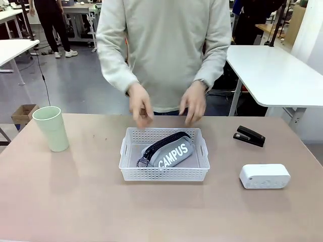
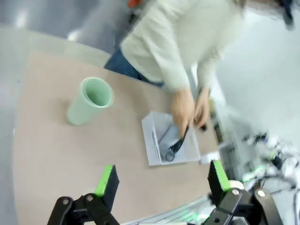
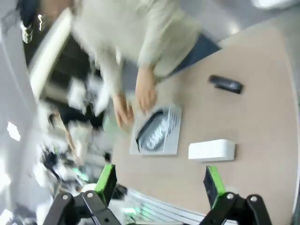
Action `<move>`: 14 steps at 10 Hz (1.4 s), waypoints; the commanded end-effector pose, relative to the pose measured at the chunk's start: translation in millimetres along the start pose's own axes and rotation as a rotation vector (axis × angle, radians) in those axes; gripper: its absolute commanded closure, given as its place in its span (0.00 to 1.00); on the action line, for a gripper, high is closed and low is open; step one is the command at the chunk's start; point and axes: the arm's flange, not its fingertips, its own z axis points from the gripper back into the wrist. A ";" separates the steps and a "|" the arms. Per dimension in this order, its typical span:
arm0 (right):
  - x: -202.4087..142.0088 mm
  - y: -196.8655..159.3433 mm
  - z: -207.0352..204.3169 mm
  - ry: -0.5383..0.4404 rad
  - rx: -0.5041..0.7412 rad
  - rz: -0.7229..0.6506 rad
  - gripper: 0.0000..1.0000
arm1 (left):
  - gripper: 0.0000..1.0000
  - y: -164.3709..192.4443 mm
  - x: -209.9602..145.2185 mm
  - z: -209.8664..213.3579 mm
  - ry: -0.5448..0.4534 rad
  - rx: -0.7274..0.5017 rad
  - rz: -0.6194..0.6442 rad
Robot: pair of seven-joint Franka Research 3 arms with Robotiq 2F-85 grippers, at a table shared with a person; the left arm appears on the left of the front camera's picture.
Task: Efficiently arrange items inside the basket to fit them all.
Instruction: Pick up the Digital clock and place it inside the Organizing basket.
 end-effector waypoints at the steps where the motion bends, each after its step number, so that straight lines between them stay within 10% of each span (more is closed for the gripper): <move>1: -27.7 -61.7 -15.9 -0.132 0.105 -0.208 0.00 | 0.00 90.9 -73.2 -12.6 -0.115 -0.054 0.211; 4: -28.8 -114.2 -14.8 -0.198 0.161 -0.377 0.00 | 0.00 172.2 -95.9 -25.1 -0.133 -0.124 0.460; 5: -28.9 -113.8 -21.8 -0.203 0.082 -0.361 0.00 | 0.00 173.3 -94.9 -36.9 -0.122 -0.074 0.436; 6: -15.7 -118.7 24.4 -0.185 0.127 -0.382 0.00 | 0.00 179.1 -61.2 45.0 -0.135 -0.076 0.438; 14: -12.0 -91.5 7.0 -0.114 0.020 -0.331 0.00 | 0.00 179.1 -61.2 45.0 -0.135 -0.076 0.438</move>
